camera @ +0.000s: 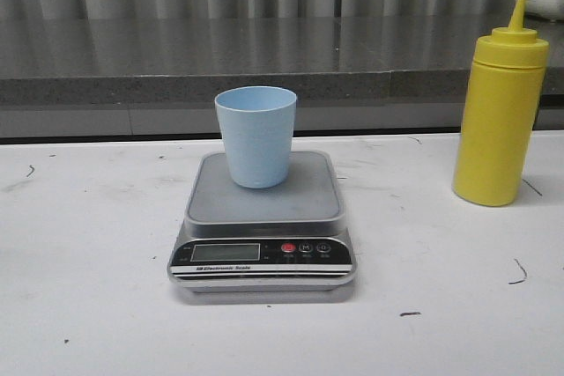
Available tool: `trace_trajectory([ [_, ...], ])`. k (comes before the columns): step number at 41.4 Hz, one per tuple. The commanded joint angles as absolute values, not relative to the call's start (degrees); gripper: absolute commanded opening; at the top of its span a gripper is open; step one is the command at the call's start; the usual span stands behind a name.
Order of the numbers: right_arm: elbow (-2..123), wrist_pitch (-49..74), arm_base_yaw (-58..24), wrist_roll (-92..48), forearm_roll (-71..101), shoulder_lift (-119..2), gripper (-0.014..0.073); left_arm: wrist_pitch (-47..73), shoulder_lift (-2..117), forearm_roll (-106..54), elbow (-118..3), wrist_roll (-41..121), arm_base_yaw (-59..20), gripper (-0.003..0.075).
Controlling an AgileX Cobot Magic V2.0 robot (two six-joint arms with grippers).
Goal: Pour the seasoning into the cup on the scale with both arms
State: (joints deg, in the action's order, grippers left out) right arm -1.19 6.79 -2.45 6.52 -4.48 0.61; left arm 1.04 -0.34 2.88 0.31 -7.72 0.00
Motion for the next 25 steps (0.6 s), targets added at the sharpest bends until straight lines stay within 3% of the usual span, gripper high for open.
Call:
trace_trajectory([
  [1, -1.1, -0.5, -2.0, 6.2, -4.5, 1.6, -0.0065, -3.5, -1.2, 2.4, 1.7, -8.1, 0.0, -0.002],
  [16, -1.2, -0.6, -2.0, 6.2, -4.4, 1.5, -0.0067, -3.5, -1.2, 2.4, 1.7, -8.1, 0.0, -0.002],
  [25, -1.3, -0.9, -2.0, -1.9, 3.0, 1.6, -0.0067, -3.5, -1.2, 2.4, 1.7, -8.1, 0.0, -0.002],
])
